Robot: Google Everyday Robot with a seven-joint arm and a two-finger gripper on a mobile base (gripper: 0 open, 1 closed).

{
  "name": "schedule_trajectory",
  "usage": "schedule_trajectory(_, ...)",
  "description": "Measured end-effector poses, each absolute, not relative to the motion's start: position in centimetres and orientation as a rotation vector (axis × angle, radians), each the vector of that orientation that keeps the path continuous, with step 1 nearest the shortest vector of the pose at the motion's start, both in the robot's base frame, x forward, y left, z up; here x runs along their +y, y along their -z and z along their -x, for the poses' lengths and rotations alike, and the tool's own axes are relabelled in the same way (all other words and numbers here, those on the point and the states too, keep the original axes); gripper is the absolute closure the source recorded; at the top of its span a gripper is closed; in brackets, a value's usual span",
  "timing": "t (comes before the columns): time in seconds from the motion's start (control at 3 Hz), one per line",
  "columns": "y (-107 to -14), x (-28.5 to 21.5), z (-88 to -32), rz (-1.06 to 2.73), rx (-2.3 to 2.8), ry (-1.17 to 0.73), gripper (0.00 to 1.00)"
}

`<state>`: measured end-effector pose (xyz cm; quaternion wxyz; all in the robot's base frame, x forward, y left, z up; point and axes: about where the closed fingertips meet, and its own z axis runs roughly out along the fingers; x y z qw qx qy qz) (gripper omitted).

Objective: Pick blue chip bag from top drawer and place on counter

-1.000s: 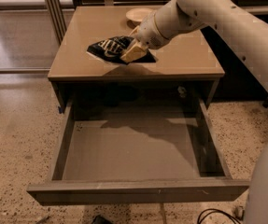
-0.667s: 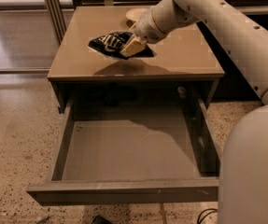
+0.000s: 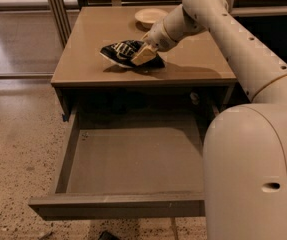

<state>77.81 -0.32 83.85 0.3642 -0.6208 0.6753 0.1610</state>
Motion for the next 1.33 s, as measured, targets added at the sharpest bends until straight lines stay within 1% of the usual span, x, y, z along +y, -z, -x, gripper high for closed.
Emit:
schedule_trajectory(0.33,-84.07,-0.31,-77.86,1.598,1.738,-0.416,1.00)
schedule_trajectory(0.67,-84.07,-0.30,-77.86,1.598,1.738,-0.416,0.81)
schedule_trajectory(1.33,-84.06,-0.30,-77.86,1.598,1.738,-0.416,0.35)
